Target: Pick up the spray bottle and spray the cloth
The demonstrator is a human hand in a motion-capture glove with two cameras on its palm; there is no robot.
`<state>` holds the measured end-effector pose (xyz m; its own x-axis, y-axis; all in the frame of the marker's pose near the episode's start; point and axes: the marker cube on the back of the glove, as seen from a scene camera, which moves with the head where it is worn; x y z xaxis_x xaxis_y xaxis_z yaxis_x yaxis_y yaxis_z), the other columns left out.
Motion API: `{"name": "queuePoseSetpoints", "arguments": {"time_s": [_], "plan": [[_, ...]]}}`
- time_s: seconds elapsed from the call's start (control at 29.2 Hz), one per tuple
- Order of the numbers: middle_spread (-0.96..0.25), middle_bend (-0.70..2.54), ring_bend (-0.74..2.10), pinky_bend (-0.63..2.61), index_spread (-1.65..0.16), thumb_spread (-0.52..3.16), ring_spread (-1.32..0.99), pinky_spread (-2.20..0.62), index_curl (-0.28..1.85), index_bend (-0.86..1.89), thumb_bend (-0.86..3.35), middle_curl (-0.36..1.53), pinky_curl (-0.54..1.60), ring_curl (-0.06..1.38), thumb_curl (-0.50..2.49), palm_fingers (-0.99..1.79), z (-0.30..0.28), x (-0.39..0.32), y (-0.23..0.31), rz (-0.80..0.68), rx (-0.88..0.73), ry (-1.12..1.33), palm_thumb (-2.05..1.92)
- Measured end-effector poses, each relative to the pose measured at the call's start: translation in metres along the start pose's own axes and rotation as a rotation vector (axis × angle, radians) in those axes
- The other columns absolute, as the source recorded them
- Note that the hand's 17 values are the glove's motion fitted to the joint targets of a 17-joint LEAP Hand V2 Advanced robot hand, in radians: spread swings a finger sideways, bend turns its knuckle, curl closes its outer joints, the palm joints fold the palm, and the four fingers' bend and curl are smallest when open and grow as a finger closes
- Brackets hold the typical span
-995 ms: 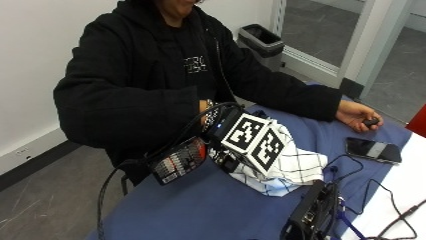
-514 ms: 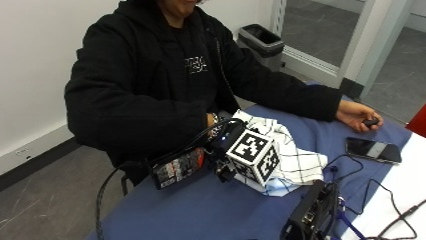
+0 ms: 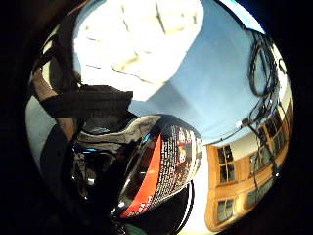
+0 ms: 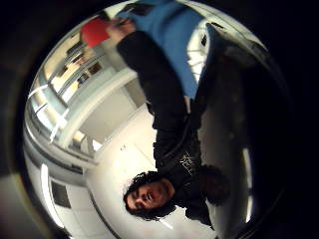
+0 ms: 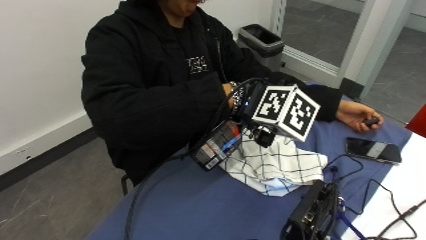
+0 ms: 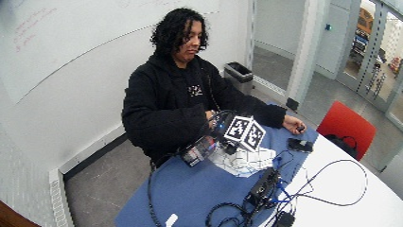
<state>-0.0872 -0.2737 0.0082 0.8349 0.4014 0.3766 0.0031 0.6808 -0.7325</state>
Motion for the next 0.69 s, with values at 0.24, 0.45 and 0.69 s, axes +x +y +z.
{"name": "queuePoseSetpoints", "arguments": {"time_s": [0.24, 0.45, 0.69], "plan": [[-0.13, 0.62, 0.70, 0.51, -0.26, 0.74, -0.15, -0.19, 0.71, 0.20, -0.01, 0.61, 0.45, 0.51, 0.98, 1.28, -0.028, -0.064, -0.011, -0.285, 0.161, -0.142, 1.04], [-0.13, 0.61, 0.70, 0.52, -0.26, 0.75, -0.14, -0.19, 0.72, 0.20, -0.01, 0.61, 0.46, 0.51, 0.99, 1.28, -0.040, -0.104, -0.033, -0.523, 0.331, -0.288, 1.04], [-0.13, 0.62, 0.70, 0.53, -0.27, 0.75, -0.15, -0.20, 0.73, 0.20, -0.01, 0.61, 0.45, 0.51, 1.01, 1.29, -0.038, -0.123, -0.069, -0.713, 0.555, -0.442, 1.03]]}}
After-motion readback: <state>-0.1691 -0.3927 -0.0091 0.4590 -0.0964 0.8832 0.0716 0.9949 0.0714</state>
